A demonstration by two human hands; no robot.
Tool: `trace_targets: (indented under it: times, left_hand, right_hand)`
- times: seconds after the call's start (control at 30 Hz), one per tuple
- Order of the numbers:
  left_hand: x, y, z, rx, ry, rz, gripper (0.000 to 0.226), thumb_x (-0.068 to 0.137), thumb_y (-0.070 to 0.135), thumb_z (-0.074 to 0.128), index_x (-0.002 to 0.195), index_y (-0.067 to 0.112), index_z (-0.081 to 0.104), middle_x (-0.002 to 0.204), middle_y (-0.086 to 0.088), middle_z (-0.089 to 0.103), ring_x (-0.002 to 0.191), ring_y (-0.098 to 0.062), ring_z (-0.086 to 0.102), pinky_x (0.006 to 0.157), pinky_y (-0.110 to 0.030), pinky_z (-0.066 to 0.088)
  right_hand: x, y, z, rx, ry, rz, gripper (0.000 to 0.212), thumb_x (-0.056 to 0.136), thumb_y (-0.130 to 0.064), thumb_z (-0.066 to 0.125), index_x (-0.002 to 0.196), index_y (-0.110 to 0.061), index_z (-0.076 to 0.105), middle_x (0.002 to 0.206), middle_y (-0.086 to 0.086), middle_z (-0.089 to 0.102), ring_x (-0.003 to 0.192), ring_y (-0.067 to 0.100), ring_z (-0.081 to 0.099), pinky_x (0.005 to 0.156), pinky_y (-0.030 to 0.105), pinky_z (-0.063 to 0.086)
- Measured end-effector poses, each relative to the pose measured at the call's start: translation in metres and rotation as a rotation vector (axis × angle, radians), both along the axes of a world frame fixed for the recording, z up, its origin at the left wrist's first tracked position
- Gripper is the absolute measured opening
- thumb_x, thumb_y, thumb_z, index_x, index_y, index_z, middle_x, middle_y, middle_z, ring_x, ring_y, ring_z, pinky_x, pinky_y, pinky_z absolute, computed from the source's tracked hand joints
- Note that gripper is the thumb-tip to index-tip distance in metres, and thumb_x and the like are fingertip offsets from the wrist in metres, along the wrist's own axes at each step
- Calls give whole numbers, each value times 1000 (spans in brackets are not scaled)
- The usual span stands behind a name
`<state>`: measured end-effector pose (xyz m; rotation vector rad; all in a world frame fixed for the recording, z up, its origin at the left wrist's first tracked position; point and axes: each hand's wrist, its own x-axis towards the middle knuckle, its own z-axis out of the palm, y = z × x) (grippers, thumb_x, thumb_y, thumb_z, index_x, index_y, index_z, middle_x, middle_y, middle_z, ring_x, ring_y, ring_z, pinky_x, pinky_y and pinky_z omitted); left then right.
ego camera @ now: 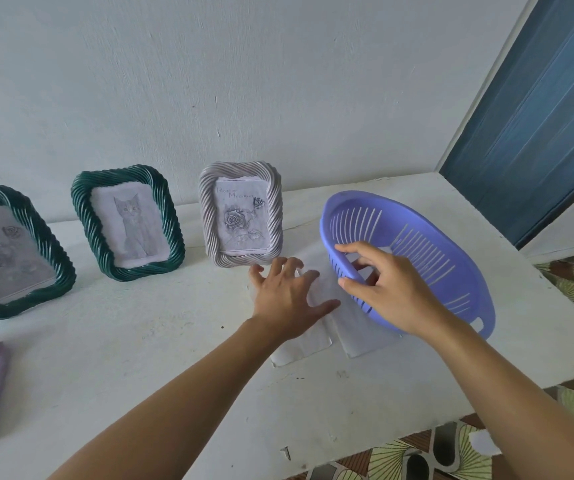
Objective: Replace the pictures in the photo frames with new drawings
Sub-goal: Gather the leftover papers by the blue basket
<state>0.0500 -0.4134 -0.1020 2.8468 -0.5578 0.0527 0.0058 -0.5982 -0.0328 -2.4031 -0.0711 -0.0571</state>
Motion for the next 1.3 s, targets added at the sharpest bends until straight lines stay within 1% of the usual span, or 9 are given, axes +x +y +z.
trace_targets:
  times: [0.3, 0.43, 0.5, 0.67, 0.8, 0.93, 1.03, 1.13, 1.3]
  left_hand:
    - [6, -4, 0, -36, 58, -11, 61, 79, 76, 58, 130, 41, 60, 141, 8, 43, 134, -18, 31, 103, -52, 23]
    - [6, -7, 1, -106, 74, 0, 57, 80, 68, 66, 128, 38, 60, 136, 9, 47, 132, -17, 35, 101, -47, 24]
    - [3, -8, 3, -187, 78, 19, 51, 80, 61, 69, 125, 37, 60, 128, 12, 53, 126, -17, 41, 94, -43, 25]
    - [-4, -5, 13, -546, 157, 149, 32, 84, 45, 71, 111, 37, 55, 83, 19, 68, 96, -6, 56, 79, -36, 24]
    - [-6, 5, 23, -701, 255, 227, 30, 83, 43, 74, 106, 43, 55, 77, 17, 70, 80, 1, 64, 89, -38, 37]
    - [-7, 23, 19, -991, 415, 310, 30, 74, 42, 77, 99, 45, 61, 78, 8, 75, 76, -15, 72, 87, -54, 55]
    - [-8, 38, 15, -917, 356, 420, 32, 73, 47, 76, 99, 48, 57, 78, 13, 74, 76, -11, 70, 92, -53, 50]
    - [-14, 52, 11, -739, 247, 506, 29, 83, 40, 75, 100, 44, 53, 77, 15, 70, 74, -1, 63, 84, -39, 34]
    - [-22, 64, -6, -470, 111, 482, 36, 81, 42, 72, 112, 42, 52, 79, 15, 60, 92, -10, 53, 79, -36, 21]
  right_hand:
    - [-1, -6, -7, -40, 15, -1, 44, 85, -35, 73, 125, -45, 56, 97, -16, 67, 64, 3, 60, 71, 28, 55]
    - [-2, -5, -6, -42, 2, 11, 44, 87, -34, 72, 126, -44, 56, 98, -16, 66, 66, 0, 61, 65, 17, 49]
    - [-2, -5, -4, -42, -7, 9, 43, 87, -32, 72, 127, -41, 57, 98, -17, 65, 67, -1, 61, 62, 9, 44]
    - [-4, -5, -1, -9, -12, 9, 43, 88, -28, 72, 128, -37, 58, 97, -16, 65, 70, 0, 61, 61, 9, 46]
    - [-5, -1, -2, -1, -25, 11, 44, 88, -29, 72, 128, -39, 57, 96, -15, 65, 73, -2, 62, 61, 8, 46]
    - [-6, 3, -4, -9, -19, 11, 43, 88, -30, 72, 127, -40, 57, 98, -15, 65, 76, -2, 61, 63, 9, 45]
    - [-6, 5, -5, -14, -18, 25, 42, 88, -30, 71, 126, -40, 57, 98, -17, 65, 73, -2, 60, 66, 14, 45]
    - [-5, 8, -6, -39, -24, 28, 41, 88, -31, 71, 126, -39, 57, 96, -18, 64, 72, 0, 60, 64, 14, 44]
    - [-5, 19, -7, -64, -44, 28, 43, 87, -28, 71, 127, -38, 57, 91, -15, 64, 70, 5, 60, 68, 24, 50]
